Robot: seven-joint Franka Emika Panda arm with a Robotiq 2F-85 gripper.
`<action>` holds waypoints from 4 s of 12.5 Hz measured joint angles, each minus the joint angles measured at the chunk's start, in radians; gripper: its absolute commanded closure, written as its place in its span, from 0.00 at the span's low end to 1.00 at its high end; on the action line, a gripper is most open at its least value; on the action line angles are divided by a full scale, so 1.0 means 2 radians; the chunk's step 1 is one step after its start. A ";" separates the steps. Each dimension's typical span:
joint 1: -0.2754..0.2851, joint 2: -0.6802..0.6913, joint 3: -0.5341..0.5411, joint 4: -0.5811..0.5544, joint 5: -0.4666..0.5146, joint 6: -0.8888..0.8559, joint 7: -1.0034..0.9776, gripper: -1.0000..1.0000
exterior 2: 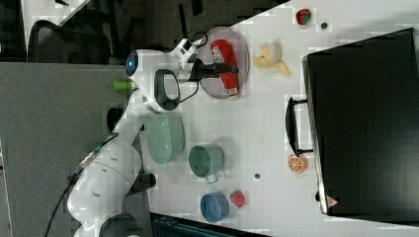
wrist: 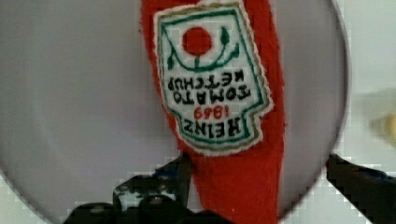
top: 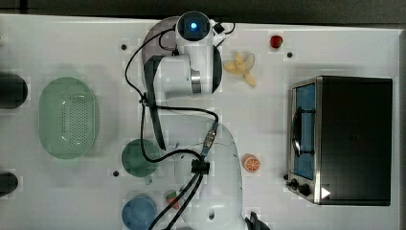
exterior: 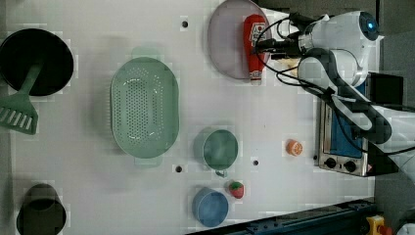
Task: Pick ketchup from plate and place it on table.
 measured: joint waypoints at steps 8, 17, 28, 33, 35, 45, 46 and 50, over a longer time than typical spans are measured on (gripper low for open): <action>0.002 0.026 0.003 0.006 -0.002 0.056 -0.005 0.37; 0.000 -0.055 -0.001 -0.005 0.036 -0.055 -0.005 0.37; -0.031 -0.392 -0.024 -0.217 0.037 -0.156 -0.005 0.37; -0.039 -0.351 -0.043 -0.384 0.067 -0.004 -0.005 0.37; -0.044 -0.319 -0.042 -0.427 0.074 0.057 -0.005 0.37; -0.044 -0.246 -0.026 -0.448 0.080 0.183 -0.005 0.00; -0.043 -0.251 -0.025 -0.443 0.081 0.180 -0.005 0.00; -0.039 -0.331 -0.022 -0.407 0.079 0.084 0.051 0.00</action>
